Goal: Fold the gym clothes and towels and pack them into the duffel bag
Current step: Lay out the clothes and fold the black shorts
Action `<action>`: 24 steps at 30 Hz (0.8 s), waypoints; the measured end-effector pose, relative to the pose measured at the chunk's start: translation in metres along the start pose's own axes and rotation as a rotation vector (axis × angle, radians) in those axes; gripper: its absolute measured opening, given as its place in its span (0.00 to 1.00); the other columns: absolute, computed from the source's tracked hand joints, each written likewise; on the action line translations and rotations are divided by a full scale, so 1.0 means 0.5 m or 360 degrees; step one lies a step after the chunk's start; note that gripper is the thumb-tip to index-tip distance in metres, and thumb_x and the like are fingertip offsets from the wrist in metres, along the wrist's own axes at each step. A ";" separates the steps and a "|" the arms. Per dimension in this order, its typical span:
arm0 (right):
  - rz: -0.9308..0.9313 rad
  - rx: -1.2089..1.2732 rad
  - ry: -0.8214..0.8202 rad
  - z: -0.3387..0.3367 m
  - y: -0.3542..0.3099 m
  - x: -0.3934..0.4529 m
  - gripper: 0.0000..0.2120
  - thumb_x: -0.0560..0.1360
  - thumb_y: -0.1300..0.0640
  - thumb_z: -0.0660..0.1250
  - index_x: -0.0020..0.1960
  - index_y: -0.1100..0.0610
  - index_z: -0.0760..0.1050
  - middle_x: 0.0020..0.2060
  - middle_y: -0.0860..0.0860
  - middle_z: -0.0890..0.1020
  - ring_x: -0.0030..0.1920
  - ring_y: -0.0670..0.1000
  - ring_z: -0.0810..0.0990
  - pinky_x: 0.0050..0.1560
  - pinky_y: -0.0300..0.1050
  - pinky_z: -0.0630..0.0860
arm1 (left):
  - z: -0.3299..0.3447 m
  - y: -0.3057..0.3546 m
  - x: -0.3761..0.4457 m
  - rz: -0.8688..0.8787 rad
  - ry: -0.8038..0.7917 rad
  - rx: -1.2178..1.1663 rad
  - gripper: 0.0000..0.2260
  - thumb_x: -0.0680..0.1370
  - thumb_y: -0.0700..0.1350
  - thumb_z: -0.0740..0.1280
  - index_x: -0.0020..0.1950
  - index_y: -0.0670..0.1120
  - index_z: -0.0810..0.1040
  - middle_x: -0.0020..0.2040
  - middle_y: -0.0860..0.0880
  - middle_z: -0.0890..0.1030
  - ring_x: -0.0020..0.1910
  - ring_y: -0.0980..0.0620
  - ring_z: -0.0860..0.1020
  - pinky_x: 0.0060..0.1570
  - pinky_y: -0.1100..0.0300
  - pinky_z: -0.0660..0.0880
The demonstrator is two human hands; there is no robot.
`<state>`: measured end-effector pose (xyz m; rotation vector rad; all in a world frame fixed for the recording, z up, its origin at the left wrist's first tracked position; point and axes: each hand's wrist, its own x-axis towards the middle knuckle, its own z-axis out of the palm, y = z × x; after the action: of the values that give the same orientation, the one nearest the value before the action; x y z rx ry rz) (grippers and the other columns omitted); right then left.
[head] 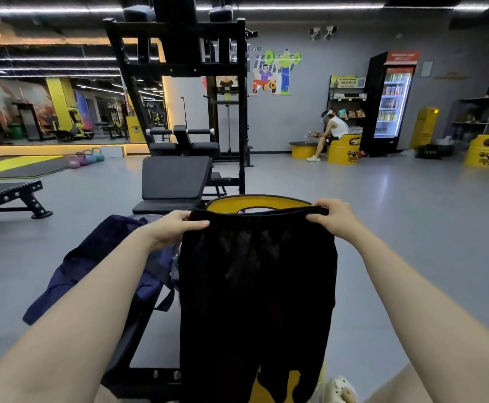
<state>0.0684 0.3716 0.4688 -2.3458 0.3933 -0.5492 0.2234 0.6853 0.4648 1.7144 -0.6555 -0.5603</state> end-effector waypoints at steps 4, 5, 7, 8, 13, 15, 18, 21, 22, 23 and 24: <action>0.0069 -0.0117 -0.0181 0.056 0.063 0.059 0.11 0.76 0.59 0.67 0.58 0.55 0.77 0.52 0.53 0.78 0.52 0.53 0.76 0.52 0.44 0.72 | -0.010 -0.057 0.074 -0.0122 0.0091 0.0127 0.06 0.76 0.36 0.68 0.51 0.42 0.80 0.48 0.44 0.83 0.43 0.54 0.82 0.38 0.67 0.77; 0.0109 -0.0124 -0.0194 0.071 0.080 0.073 0.13 0.75 0.59 0.67 0.59 0.55 0.76 0.53 0.52 0.77 0.51 0.52 0.76 0.53 0.44 0.73 | -0.014 -0.073 0.094 -0.0127 0.0137 0.0186 0.05 0.76 0.36 0.68 0.50 0.42 0.80 0.48 0.44 0.83 0.42 0.54 0.82 0.38 0.68 0.77; 0.0172 -0.0084 -0.0166 0.102 0.109 0.103 0.14 0.74 0.60 0.68 0.59 0.55 0.74 0.52 0.52 0.77 0.50 0.51 0.76 0.50 0.43 0.73 | -0.023 -0.108 0.138 -0.0100 0.0302 0.0265 0.05 0.75 0.38 0.70 0.50 0.42 0.81 0.48 0.45 0.83 0.44 0.53 0.81 0.40 0.69 0.76; 0.0193 -0.0066 -0.0136 0.118 0.122 0.119 0.14 0.74 0.59 0.69 0.59 0.55 0.74 0.51 0.52 0.77 0.50 0.51 0.76 0.49 0.43 0.73 | -0.026 -0.124 0.160 -0.0077 0.0391 0.0295 0.05 0.74 0.39 0.71 0.50 0.43 0.81 0.46 0.46 0.83 0.45 0.53 0.81 0.40 0.70 0.75; 0.0249 -0.0160 0.0058 0.205 0.168 0.206 0.15 0.74 0.55 0.69 0.60 0.56 0.75 0.53 0.54 0.80 0.49 0.52 0.76 0.45 0.41 0.69 | -0.041 -0.197 0.270 -0.0089 0.0676 0.0406 0.09 0.73 0.42 0.73 0.52 0.43 0.81 0.45 0.46 0.81 0.46 0.50 0.79 0.48 0.60 0.75; 0.0259 -0.0188 0.0086 0.237 0.183 0.242 0.16 0.75 0.56 0.69 0.61 0.56 0.75 0.55 0.55 0.80 0.54 0.55 0.78 0.48 0.42 0.70 | -0.049 -0.226 0.310 -0.0112 0.0739 0.0486 0.12 0.73 0.44 0.73 0.54 0.43 0.81 0.46 0.46 0.82 0.47 0.49 0.79 0.49 0.58 0.74; 0.0298 -0.0230 0.0086 0.281 0.206 0.293 0.15 0.75 0.56 0.68 0.61 0.56 0.75 0.56 0.56 0.80 0.57 0.58 0.77 0.52 0.47 0.73 | -0.063 -0.263 0.365 -0.0155 0.0819 0.0598 0.14 0.72 0.47 0.73 0.56 0.44 0.82 0.50 0.45 0.83 0.52 0.49 0.80 0.51 0.58 0.73; 0.0354 -0.0241 0.0059 0.324 0.234 0.339 0.14 0.75 0.55 0.67 0.61 0.55 0.75 0.54 0.56 0.80 0.55 0.58 0.78 0.50 0.49 0.74 | -0.068 -0.291 0.418 -0.0169 0.0850 0.0635 0.15 0.73 0.47 0.73 0.58 0.44 0.81 0.52 0.45 0.83 0.54 0.48 0.79 0.51 0.59 0.72; 0.0372 -0.0249 0.0057 0.337 0.244 0.354 0.13 0.76 0.55 0.66 0.60 0.54 0.75 0.53 0.56 0.80 0.54 0.58 0.78 0.49 0.49 0.75 | -0.069 -0.299 0.437 -0.0167 0.0863 0.0648 0.15 0.74 0.47 0.72 0.58 0.44 0.81 0.52 0.46 0.83 0.54 0.48 0.79 0.50 0.59 0.72; 0.0393 -0.0257 0.0061 0.350 0.254 0.369 0.13 0.76 0.55 0.66 0.59 0.54 0.75 0.52 0.56 0.80 0.53 0.58 0.78 0.49 0.49 0.75 | -0.069 -0.305 0.455 -0.0164 0.0878 0.0663 0.14 0.74 0.47 0.72 0.58 0.44 0.81 0.52 0.46 0.83 0.55 0.48 0.79 0.50 0.60 0.70; 0.0416 -0.0265 0.0068 0.361 0.263 0.385 0.12 0.76 0.55 0.66 0.58 0.54 0.75 0.51 0.56 0.80 0.52 0.58 0.78 0.48 0.49 0.75 | -0.070 -0.311 0.475 -0.0159 0.0895 0.0679 0.14 0.74 0.47 0.72 0.57 0.44 0.81 0.53 0.46 0.83 0.55 0.48 0.78 0.49 0.61 0.70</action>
<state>0.3054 0.2970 0.3107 -2.3916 0.7790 -0.4562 0.4408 0.5763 0.3146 2.1875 -0.2926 0.0189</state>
